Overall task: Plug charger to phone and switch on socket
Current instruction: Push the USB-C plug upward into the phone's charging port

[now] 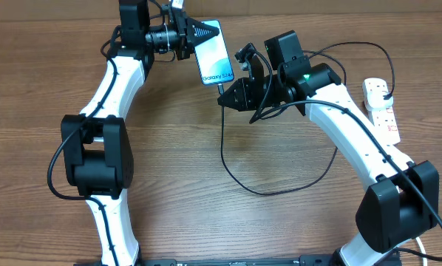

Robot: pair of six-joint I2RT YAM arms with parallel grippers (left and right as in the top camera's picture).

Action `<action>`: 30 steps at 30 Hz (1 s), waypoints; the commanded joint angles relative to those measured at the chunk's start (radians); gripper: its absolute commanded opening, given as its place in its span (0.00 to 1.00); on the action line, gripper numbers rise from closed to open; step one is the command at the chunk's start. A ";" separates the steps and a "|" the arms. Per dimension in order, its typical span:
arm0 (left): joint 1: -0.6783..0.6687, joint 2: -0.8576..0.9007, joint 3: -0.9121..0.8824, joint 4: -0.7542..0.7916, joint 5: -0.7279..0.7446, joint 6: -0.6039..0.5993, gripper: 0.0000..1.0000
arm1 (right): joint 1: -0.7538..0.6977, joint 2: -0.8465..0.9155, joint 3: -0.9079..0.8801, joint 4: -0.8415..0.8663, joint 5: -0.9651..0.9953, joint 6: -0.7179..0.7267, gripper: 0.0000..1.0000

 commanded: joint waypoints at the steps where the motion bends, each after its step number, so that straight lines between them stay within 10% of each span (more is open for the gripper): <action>1: 0.001 -0.006 0.010 0.003 -0.011 -0.007 0.04 | 0.003 -0.037 0.027 -0.002 0.001 -0.009 0.04; 30: 0.000 -0.006 0.009 -0.045 -0.020 0.033 0.04 | 0.003 -0.037 0.027 0.001 0.001 -0.010 0.04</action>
